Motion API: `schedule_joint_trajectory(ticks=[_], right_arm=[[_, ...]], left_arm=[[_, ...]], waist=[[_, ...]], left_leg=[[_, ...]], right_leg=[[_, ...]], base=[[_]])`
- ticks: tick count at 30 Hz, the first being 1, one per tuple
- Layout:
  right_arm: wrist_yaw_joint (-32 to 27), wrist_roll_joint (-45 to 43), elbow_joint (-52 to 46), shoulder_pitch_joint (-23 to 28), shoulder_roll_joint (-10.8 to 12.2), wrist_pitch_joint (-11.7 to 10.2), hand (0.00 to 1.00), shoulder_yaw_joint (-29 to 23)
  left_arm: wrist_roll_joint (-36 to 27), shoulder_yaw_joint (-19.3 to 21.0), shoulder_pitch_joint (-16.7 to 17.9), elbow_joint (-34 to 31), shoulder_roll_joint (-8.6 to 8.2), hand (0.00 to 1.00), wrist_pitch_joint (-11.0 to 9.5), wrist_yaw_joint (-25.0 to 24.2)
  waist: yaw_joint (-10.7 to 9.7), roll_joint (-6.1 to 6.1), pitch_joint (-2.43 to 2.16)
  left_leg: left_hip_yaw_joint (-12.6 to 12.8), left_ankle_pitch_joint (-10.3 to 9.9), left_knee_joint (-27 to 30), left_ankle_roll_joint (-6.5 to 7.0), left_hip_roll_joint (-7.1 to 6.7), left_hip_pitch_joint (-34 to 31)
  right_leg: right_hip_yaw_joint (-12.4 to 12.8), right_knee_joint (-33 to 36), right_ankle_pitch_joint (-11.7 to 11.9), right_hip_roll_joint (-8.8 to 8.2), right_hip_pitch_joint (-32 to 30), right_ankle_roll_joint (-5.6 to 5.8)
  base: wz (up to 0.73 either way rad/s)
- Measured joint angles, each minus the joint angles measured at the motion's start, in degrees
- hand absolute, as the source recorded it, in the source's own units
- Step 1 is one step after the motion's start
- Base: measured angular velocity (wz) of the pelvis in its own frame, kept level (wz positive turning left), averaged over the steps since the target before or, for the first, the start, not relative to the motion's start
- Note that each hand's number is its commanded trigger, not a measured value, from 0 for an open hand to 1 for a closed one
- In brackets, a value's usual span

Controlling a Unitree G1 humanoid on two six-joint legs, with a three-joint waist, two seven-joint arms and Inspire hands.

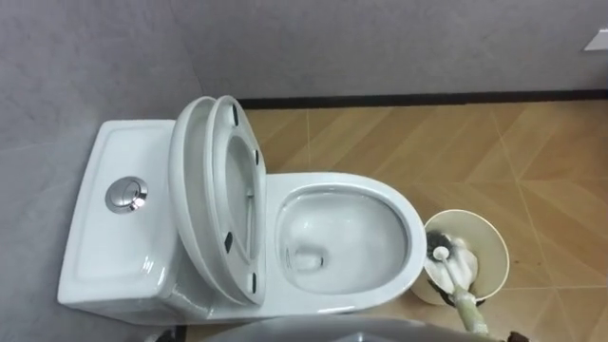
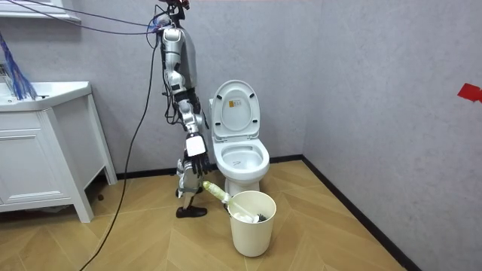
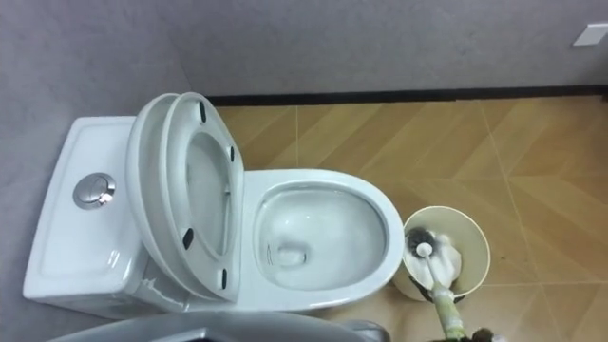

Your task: Brush toilet

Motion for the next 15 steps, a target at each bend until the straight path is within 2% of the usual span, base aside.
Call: schedule_joint_trajectory(ticks=[2,5,11,15], right_arm=[[-1.5,1.2,-0.4,-0.8,0.0,-1.4,0.0,0.0],[-2.1,2.1,-0.4,-1.5,0.0,-2.2,0.0,0.1],[-4.5,2.8,-2.7,-1.6,-0.1,-2.3,0.0,2.2],[-5.7,3.9,-2.6,-3.9,-0.1,-2.7,0.0,2.3]], left_arm=[[0.0,0.1,-0.3,0.0,0.25,0.0,-0.9,0.8],[0.0,0.1,-0.4,0.0,0.39,0.0,-1.4,1.0],[-0.1,-0.1,-1.0,0.1,0.61,0.0,-1.9,3.4],[-2.4,0.0,-2.7,1.3,0.74,0.0,-2.6,4.4]], waist=[[0.1,-0.13,-0.07],[0.2,-0.36,-0.21],[1.3,-0.44,-0.26],[1.3,-0.68,0.02]], left_leg=[[0.3,0.0,0.1,-0.01,0.08,-0.8],[0.4,0.0,0.2,-0.01,0.06,-1.6],[0.9,0.0,1.3,-0.01,0.05,-4.3],[0.9,0.0,3.1,0.01,0.08,-7.3]], right_leg=[[0.1,-0.1,0.3,0.05,-0.9,-0.02],[0.1,-0.1,0.5,0.03,-1.7,0.01],[0.1,1.1,0.7,-0.11,-3.9,0.0],[0.2,3.1,0.7,-0.29,-6.8,-0.02]], base=[[-0.04],[-0.01],[-0.03],[0.0]])
